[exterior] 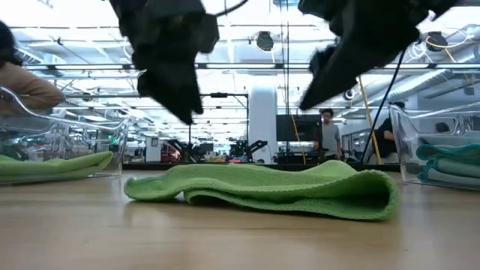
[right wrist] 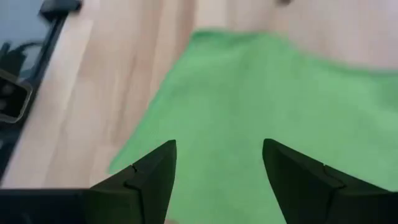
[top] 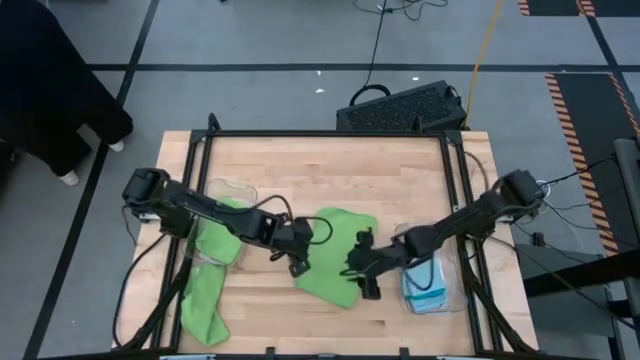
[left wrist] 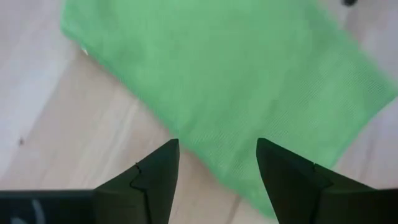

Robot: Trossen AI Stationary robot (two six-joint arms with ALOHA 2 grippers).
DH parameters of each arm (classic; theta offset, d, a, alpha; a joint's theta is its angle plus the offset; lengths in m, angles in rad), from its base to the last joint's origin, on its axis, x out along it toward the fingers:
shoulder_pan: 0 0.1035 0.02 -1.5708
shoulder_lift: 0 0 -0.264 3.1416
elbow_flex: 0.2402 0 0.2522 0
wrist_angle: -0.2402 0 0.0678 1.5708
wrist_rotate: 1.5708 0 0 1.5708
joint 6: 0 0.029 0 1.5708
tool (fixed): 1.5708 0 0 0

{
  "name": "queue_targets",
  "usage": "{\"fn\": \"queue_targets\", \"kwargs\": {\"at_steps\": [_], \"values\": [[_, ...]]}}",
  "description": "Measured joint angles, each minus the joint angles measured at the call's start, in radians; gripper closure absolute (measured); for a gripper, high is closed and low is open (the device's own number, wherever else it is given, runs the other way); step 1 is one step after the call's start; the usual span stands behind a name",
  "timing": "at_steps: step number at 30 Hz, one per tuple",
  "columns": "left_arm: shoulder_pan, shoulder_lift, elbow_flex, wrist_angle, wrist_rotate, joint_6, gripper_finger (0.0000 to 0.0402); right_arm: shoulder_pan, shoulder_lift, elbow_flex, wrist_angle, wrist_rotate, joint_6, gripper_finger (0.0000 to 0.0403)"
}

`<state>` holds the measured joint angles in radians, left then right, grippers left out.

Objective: Sort microfiber towel by color & place in baskets
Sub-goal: Fold the right green microfiber towel

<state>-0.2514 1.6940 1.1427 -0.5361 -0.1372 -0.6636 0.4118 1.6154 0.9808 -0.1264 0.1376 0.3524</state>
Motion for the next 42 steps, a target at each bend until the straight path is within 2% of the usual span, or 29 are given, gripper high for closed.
{"fn": "queue_targets", "kwargs": {"at_steps": [5,8,11,15,22,26,31,37,42], "values": [[0.005,-0.026,0.0,0.136,-0.011,0.002,0.0186,0.0,-0.129,-0.063,-0.046,0.16,-0.031,0.0172],[0.003,-0.026,0.0,0.215,-0.013,-0.007,0.0186,-0.024,-0.185,-0.113,-0.161,0.208,0.115,0.0172],[-0.002,-0.025,0.0,0.251,-0.02,-0.035,0.0186,-0.11,-0.222,-0.122,-0.294,0.134,0.386,0.0172],[-0.004,-0.025,0.0,0.255,-0.028,-0.038,0.0186,-0.233,-0.232,-0.116,-0.313,-0.035,0.461,0.0172],[-0.018,-0.025,0.0,0.272,-0.005,-0.021,0.0186,-0.4,-0.154,-0.036,-0.295,-0.109,0.217,0.0172],[-0.056,-0.025,0.0,0.316,-0.055,-0.023,0.0186,-0.451,-0.064,0.029,-0.288,-0.167,0.072,0.0172],[-0.11,-0.006,-0.002,0.338,-0.144,-0.084,0.0186,-0.482,0.05,0.06,-0.29,-0.162,-0.056,0.0172],[-0.155,0.029,-0.001,0.358,-0.183,-0.176,0.0186,-0.504,0.171,0.06,-0.283,-0.152,-0.174,0.0174],[-0.165,0.038,0.0,0.349,-0.191,-0.207,0.0186,-0.497,0.233,0.065,-0.216,-0.147,-0.222,0.0208]]}}
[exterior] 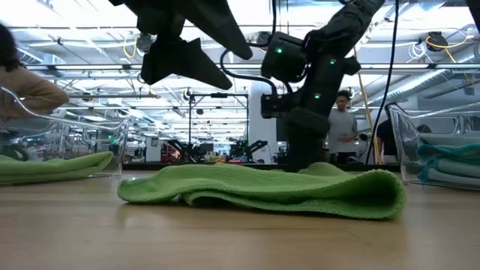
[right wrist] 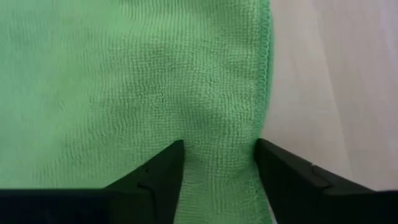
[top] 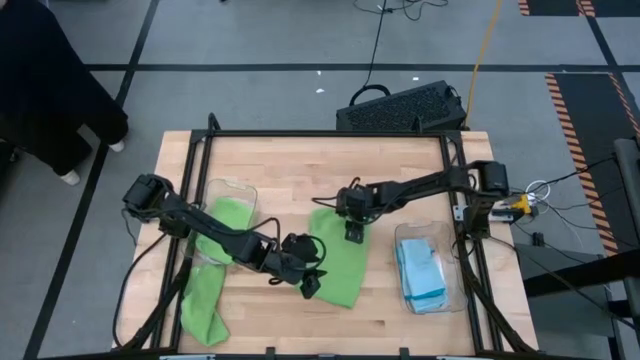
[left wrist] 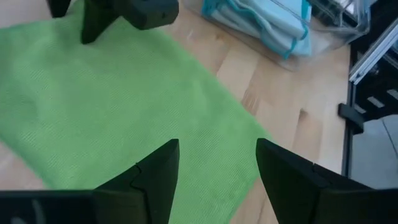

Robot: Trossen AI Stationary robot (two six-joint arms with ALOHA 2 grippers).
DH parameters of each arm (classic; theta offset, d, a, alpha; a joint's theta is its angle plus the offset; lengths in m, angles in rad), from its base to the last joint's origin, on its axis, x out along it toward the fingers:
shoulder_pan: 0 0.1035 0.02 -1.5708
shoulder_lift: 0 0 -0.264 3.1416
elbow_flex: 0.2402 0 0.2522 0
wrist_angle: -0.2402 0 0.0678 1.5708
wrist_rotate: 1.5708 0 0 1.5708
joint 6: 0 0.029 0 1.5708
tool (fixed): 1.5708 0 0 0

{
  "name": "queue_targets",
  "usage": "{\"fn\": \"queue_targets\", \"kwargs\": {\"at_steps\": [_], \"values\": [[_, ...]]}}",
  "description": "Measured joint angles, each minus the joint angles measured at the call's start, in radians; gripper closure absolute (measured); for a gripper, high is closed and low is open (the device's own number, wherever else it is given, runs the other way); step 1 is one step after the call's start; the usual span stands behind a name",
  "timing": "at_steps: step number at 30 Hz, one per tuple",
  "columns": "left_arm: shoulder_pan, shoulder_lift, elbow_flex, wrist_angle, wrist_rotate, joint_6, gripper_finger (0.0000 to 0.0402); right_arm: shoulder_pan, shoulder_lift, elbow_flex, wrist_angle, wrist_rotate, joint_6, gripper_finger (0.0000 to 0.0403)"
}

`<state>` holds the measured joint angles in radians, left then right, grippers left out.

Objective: Sort microfiber towel by color & place in baskets
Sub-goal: Fold the right green microfiber towel

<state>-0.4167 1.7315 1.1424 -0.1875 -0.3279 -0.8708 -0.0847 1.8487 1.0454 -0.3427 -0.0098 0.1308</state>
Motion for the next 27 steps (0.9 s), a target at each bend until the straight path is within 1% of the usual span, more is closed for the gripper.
{"fn": "queue_targets", "kwargs": {"at_steps": [3,5,9,10,14,19,22,27], "values": [[0.001,0.004,-0.001,0.0,0.002,-0.001,0.0186,0.004,0.024,-0.001,0.063,-0.006,0.005,0.0251],[0.001,0.003,-0.001,0.007,0.002,0.0,0.0186,0.003,0.036,-0.002,0.097,-0.007,0.011,0.029],[0.001,0.003,-0.001,0.002,0.009,-0.003,0.0186,0.003,0.045,-0.003,0.095,0.044,0.007,0.038],[0.001,0.003,-0.001,0.004,0.01,-0.003,0.0186,0.0,0.045,-0.003,0.09,0.059,-0.005,0.039],[-0.002,0.003,-0.001,0.003,0.012,-0.012,0.0186,-0.027,0.027,-0.004,0.084,0.139,-0.057,0.0396],[-0.01,0.003,-0.001,0.003,0.013,-0.022,0.0186,-0.089,-0.014,-0.008,0.051,0.289,-0.176,0.0398],[-0.015,0.003,-0.001,0.0,0.013,-0.023,0.0186,-0.122,-0.061,-0.012,0.012,0.329,-0.206,0.04],[-0.025,0.003,0.0,-0.019,0.018,-0.022,0.0186,-0.132,-0.161,-0.009,-0.005,0.341,-0.197,0.04]]}}
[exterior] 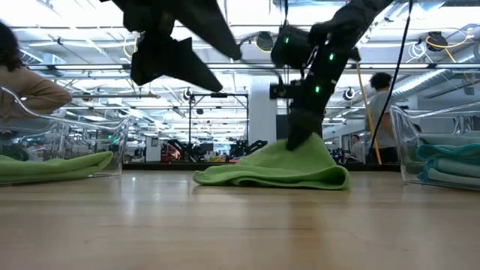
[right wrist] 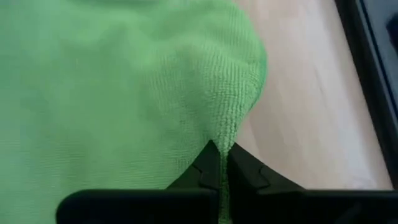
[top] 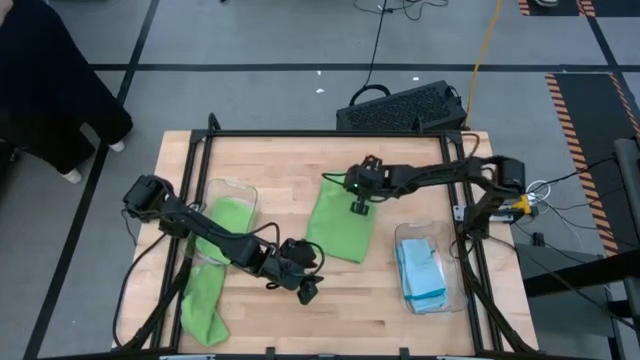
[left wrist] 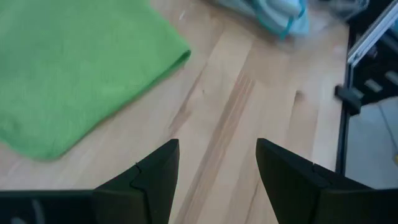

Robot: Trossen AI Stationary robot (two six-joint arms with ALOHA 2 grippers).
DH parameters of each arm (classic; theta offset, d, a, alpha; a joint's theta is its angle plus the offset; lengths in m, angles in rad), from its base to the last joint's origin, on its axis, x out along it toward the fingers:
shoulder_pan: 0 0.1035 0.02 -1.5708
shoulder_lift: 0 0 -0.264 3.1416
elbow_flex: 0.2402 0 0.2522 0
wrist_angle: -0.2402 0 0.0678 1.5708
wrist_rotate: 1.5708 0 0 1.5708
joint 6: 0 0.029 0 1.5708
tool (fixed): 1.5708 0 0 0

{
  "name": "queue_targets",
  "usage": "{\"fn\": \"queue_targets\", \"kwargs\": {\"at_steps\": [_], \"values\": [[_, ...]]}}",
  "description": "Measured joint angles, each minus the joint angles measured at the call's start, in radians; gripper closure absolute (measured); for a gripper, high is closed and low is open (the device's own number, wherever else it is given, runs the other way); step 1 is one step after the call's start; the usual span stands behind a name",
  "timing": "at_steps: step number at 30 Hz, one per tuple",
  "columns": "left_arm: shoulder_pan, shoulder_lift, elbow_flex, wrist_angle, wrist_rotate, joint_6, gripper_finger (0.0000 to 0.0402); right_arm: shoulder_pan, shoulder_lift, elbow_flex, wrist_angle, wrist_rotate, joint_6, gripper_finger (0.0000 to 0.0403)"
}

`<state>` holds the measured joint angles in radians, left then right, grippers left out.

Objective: Sort microfiber towel by color & place in baskets
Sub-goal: Fold the right green microfiber towel

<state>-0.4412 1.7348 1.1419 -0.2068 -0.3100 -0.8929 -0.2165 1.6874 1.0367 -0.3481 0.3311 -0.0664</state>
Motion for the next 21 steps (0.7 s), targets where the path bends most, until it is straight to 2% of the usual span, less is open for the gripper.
{"fn": "queue_targets", "kwargs": {"at_steps": [4,9,18,21], "values": [[0.005,0.0,0.0,-0.054,0.06,0.013,0.0186,0.035,-0.077,0.001,-0.008,-0.048,0.027,0.04],[0.029,0.0,0.0,-0.14,0.162,0.016,0.0186,0.102,-0.123,0.002,-0.048,-0.048,0.109,0.04],[0.08,-0.005,0.0,-0.165,0.204,0.067,0.0186,0.247,-0.073,0.002,-0.016,-0.05,0.217,0.0401],[0.091,-0.015,0.001,-0.158,0.221,0.094,0.0186,0.289,-0.046,0.002,0.009,-0.09,0.245,0.0399]]}}
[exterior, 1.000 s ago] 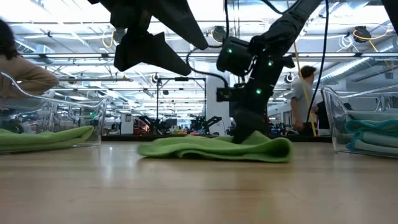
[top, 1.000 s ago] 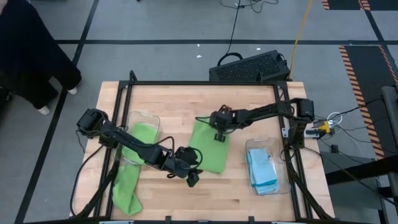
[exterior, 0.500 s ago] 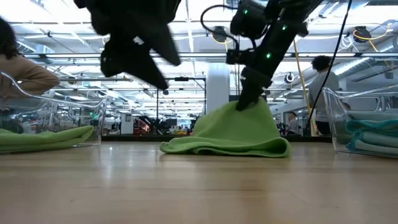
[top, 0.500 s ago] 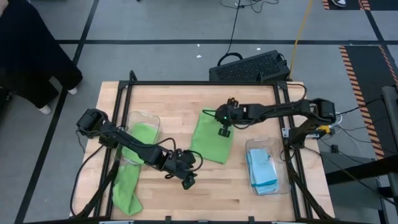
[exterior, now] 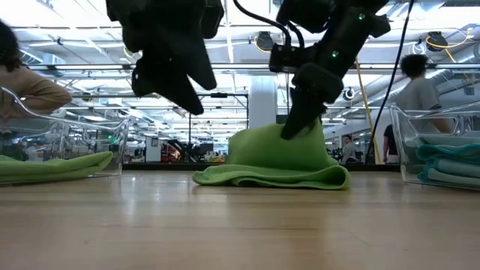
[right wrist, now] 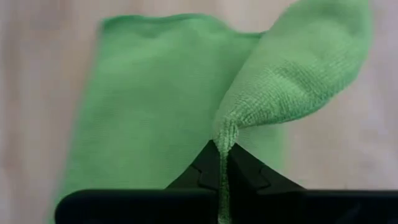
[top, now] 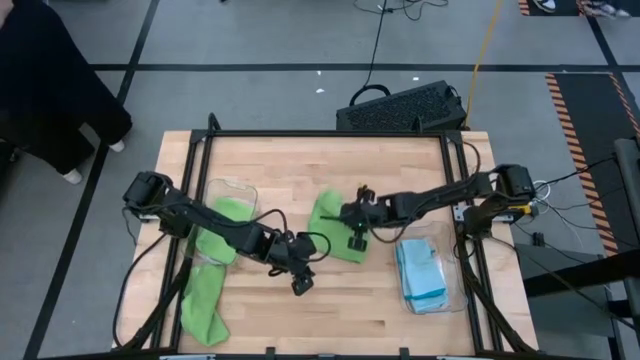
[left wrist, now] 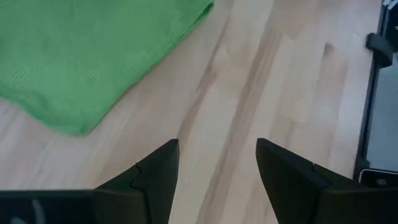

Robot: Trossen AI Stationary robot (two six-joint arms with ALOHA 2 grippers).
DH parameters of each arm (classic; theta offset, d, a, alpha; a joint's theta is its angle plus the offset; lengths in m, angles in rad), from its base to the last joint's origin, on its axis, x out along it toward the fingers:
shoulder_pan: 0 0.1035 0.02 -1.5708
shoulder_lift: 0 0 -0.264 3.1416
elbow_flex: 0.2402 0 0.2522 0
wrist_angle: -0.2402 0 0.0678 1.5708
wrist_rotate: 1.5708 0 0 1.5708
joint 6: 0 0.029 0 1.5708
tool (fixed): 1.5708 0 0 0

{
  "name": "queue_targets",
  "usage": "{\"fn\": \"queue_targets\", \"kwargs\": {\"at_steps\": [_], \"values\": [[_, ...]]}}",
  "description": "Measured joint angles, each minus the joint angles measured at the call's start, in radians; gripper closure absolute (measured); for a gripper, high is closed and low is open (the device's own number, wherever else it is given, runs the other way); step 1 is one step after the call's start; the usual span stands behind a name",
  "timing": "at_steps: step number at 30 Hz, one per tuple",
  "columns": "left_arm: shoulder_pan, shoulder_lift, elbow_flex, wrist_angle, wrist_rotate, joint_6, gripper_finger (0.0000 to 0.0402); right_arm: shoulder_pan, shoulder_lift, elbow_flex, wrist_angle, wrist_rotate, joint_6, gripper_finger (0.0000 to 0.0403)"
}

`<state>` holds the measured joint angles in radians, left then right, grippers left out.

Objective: Sort microfiber towel by color & place in baskets
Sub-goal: Fold the right green microfiber towel

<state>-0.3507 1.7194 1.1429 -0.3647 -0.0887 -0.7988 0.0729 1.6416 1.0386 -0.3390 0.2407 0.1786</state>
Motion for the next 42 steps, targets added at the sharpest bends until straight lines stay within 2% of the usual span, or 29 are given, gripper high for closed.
{"fn": "queue_targets", "kwargs": {"at_steps": [5,17,31,35,42], "values": [[0.021,-0.02,0.001,0.001,-0.003,0.041,0.0186,0.067,0.04,0.0,0.066,-0.086,0.056,0.0388],[0.072,-0.053,0.0,-0.01,-0.018,0.072,0.0186,0.173,0.042,0.0,0.143,-0.115,0.151,0.0384],[0.122,-0.074,-0.001,0.004,-0.016,0.09,0.0186,0.191,0.042,0.001,0.037,-0.113,0.002,0.0377],[0.136,-0.074,-0.001,0.019,-0.02,0.09,0.0186,0.191,0.042,0.001,0.034,-0.168,-0.006,0.0343],[0.156,-0.064,0.0,0.058,-0.077,0.104,0.0186,0.192,0.003,0.001,0.023,-0.27,0.083,0.0238]]}}
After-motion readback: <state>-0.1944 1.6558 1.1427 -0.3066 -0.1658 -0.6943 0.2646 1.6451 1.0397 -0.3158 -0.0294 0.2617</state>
